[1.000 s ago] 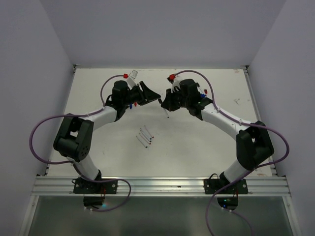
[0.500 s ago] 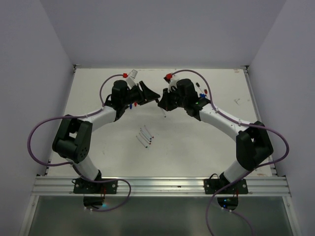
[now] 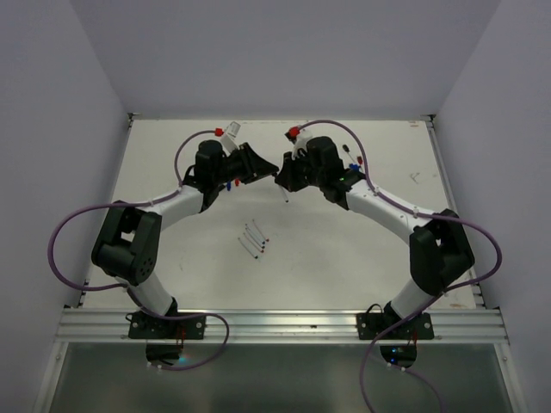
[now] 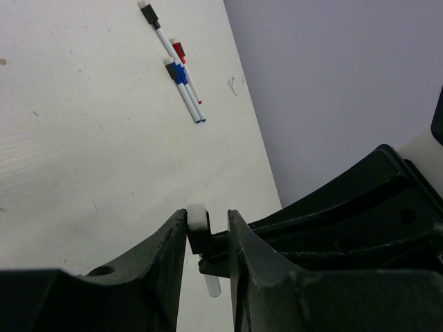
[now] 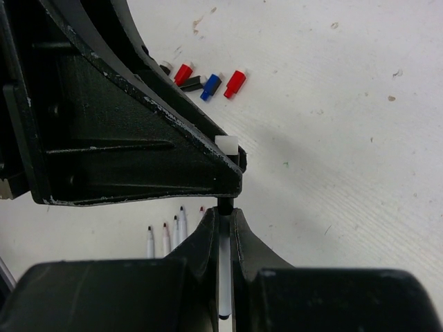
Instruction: Open the pen caps
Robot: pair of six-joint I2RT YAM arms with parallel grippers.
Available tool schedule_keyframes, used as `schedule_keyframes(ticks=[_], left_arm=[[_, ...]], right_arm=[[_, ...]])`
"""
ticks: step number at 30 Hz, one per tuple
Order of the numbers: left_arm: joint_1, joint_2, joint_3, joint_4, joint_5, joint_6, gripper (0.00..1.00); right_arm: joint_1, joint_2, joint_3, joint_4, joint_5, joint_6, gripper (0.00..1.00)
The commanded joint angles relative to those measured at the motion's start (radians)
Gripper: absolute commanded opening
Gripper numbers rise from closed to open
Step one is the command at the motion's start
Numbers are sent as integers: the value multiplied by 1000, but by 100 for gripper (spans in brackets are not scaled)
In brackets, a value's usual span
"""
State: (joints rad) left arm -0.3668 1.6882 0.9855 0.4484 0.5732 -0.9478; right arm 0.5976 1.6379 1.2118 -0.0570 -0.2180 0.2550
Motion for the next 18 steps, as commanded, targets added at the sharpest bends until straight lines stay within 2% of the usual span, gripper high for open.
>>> schedule_keyframes(ticks=[1,5,13,17,18], left_arm=[[3,-18,7,59,39,-17,31],[3,-12,2,72,47,-22,26],[3,-4,2,78,48,-23,24],[3,2,5,82,51,-23,0],[3,4,5,84,53,-23,0]], right_arm=[[7,13,40,51,25,12,0],[8,20,38,51,32,16,0],[13,4,28,82,52,29,0],[13,-6,32,74,52,32,0],[13,-7,32,71,54,32,0]])
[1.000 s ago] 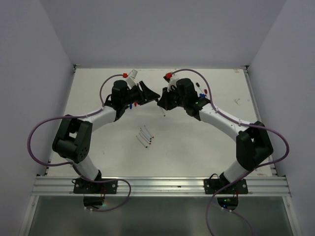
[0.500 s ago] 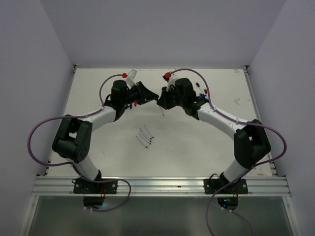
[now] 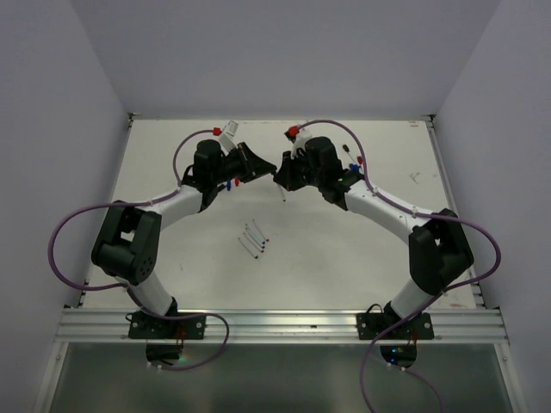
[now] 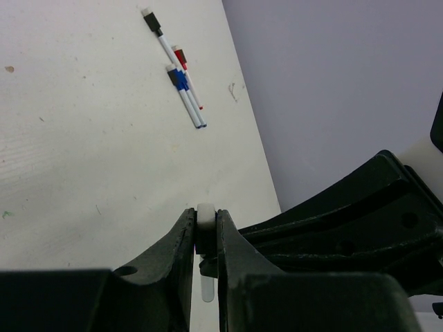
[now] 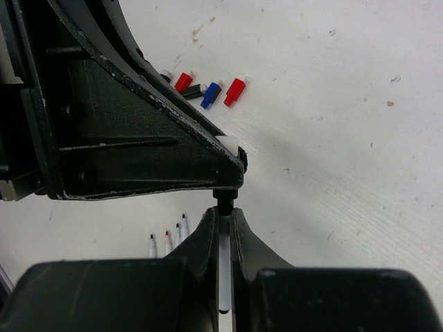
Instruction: Open the pen caps
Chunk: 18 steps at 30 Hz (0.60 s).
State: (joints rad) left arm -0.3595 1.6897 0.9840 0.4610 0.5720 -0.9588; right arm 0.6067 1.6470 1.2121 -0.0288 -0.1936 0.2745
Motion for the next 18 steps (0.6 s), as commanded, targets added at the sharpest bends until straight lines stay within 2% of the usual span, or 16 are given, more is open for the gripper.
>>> schedule_keyframes(ticks=[1,2,3,4,7,9,12,18], left_arm=[[-4,-4,4,73,55,-12,0],[-4,-5,2,74,52,-11,0],[-2,-10,2,67,49,-8,0],[-1,-15,7,64,45,-3,0],[-1,-22,22,44,42,5,0],[-1,-28,25,42,45,5,0],[1,-39,27,42,46,3,0],[4,-50,13,68,58,-21,0]], right_arm=[[4,-15,38,35,31,14,0],[4,-16,44,32,34,11,0],[4,-16,52,-17,37,5,5],[4,-18,58,-34,43,2,19],[4,-41,38,-75,40,-20,43],[4,-71,14,-75,36,-29,48],[4,-85,-17,-74,2,-57,47],[2,-70,-54,-27,-50,-43,32]])
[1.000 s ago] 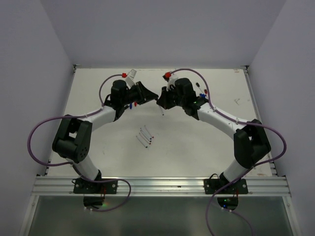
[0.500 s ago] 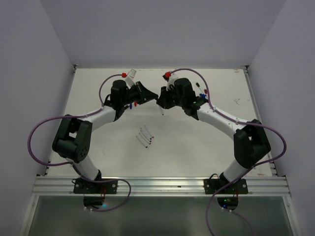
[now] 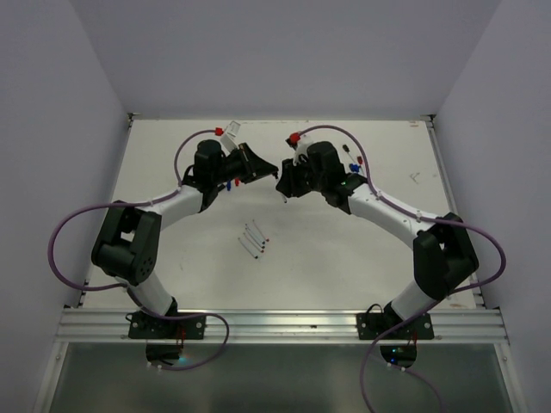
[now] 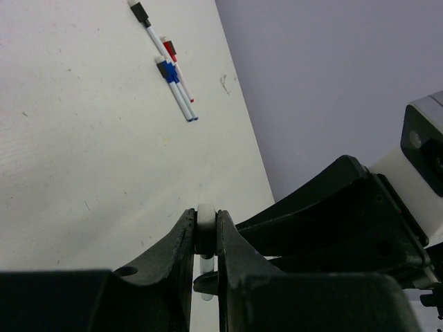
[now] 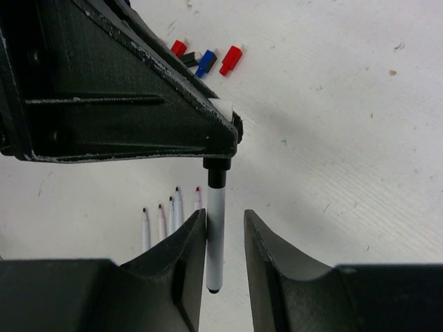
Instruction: Open the pen caps
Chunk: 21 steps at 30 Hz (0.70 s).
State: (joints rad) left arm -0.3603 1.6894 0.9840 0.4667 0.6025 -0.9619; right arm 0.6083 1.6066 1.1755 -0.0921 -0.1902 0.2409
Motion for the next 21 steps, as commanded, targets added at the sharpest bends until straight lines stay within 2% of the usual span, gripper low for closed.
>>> schedule_keyframes(ticks=[1,2,4,5,6,9,10,12,16,17,21], left_arm=[[6,-54,13,64,31,-23,0],[7,-57,10,70,31,-24,0],[11,-59,4,79,34,-32,0],[11,-57,2,90,34,-34,0],[11,-57,-2,95,33,-34,0],[11,-54,-2,90,-1,-34,0],[11,-54,5,69,-48,-20,0],[9,-62,46,-70,-128,18,0],[1,-65,131,-281,-337,69,0],[1,-62,160,-342,-363,75,0],[3,-59,188,-415,-467,92,0]], right_arm=[[1,-24,-28,49,-72,-5,31],[1,-17,-31,69,-92,0,29],[1,-5,-34,80,-100,15,18],[1,-2,-34,86,-103,21,12],[1,1,-33,88,-106,32,0],[8,6,-36,86,-98,52,0],[11,3,-42,88,-54,58,0],[36,-10,-51,78,16,46,0],[120,-11,-42,9,300,-34,0],[158,-5,-39,-10,421,-70,0],[249,48,-8,-37,742,-144,0]])
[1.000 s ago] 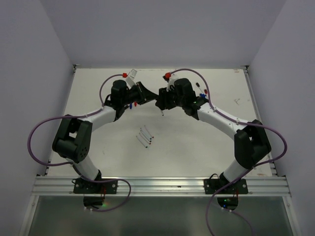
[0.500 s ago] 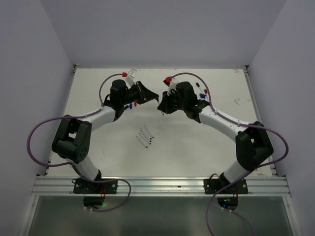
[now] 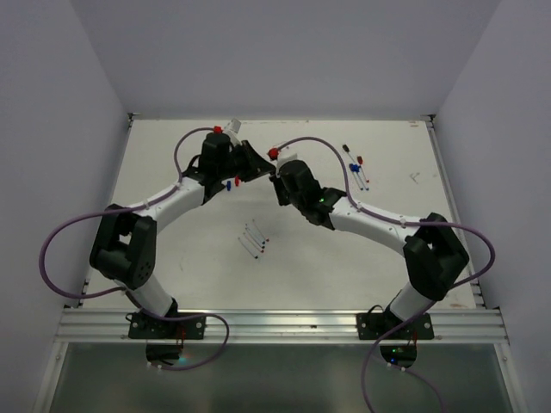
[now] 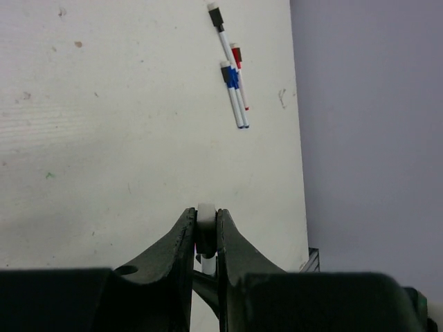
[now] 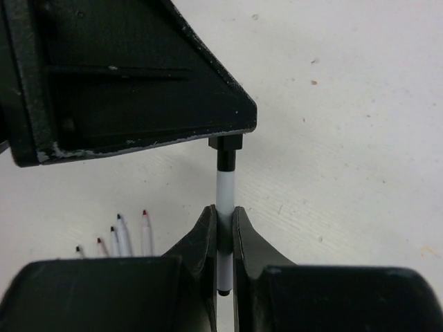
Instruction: Open the pen caps
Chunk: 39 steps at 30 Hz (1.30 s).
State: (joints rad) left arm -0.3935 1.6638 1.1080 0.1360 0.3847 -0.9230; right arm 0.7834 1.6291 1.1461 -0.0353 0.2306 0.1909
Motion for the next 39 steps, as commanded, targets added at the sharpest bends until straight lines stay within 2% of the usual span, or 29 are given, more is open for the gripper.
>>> schedule_keyframes(ticks=[1,2,3,5,9,11,12,13,14,16,17,19,20,24,25,28,30,31,32,33,34,35,36,37,39], left_arm=[[35,-30,65,-91,-271,56,0],[35,-26,72,-105,-279,58,0],[35,-24,72,-105,-280,55,0],[35,-21,61,-70,-258,53,0],[36,-45,-19,40,-176,46,0],[48,-45,-57,147,-75,49,0],[57,-41,-71,186,-35,23,0],[67,-36,-89,233,55,4,0],[86,-30,-108,378,113,-14,0],[107,-16,-151,488,225,-79,0],[126,-12,-171,616,264,-91,0],[145,-3,-184,725,325,-115,0],[160,2,-197,772,347,-126,0],[192,60,-234,1060,446,-300,0],[202,73,-237,1180,459,-336,0],[208,119,-231,1283,486,-438,0],[208,123,-220,1245,482,-423,0],[208,116,-221,1150,476,-393,0],[208,90,-208,1057,467,-281,0],[208,73,-191,928,420,-198,0],[205,56,-136,625,381,-109,0],[200,44,-107,484,337,-21,0],[194,27,-82,365,227,107,0],[183,22,-68,227,183,139,0],[180,27,-57,170,99,162,0]], right_arm=[[86,49,24,-92,366,-100,0],[115,60,24,-81,460,-119,0],[123,77,24,-78,490,-120,0],[128,81,24,-75,481,-98,0],[103,61,6,-57,275,-48,0],[50,37,-15,-17,53,-4,0],[30,28,-44,4,-11,17,0],[8,15,-61,27,-175,31,0],[-42,9,-74,61,-266,50,0],[-73,5,-88,74,-373,70,0],[-114,6,-85,68,-521,76,0],[-160,6,-86,78,-629,94,0],[-176,6,-86,87,-742,114,0],[-210,9,-106,156,-899,163,0],[-216,14,-106,166,-927,173,0],[-217,15,-134,215,-956,202,0],[-216,8,-149,238,-933,217,0],[-216,-6,-155,239,-903,217,0],[-216,-8,-145,195,-858,200,0],[-214,-6,-128,145,-793,182,0],[-207,6,-109,42,-753,133,0],[-197,11,-82,-6,-704,111,0],[-185,17,-72,-40,-647,95,0],[-155,26,-60,-78,-535,70,0],[-130,67,-43,-139,-463,35,0]])
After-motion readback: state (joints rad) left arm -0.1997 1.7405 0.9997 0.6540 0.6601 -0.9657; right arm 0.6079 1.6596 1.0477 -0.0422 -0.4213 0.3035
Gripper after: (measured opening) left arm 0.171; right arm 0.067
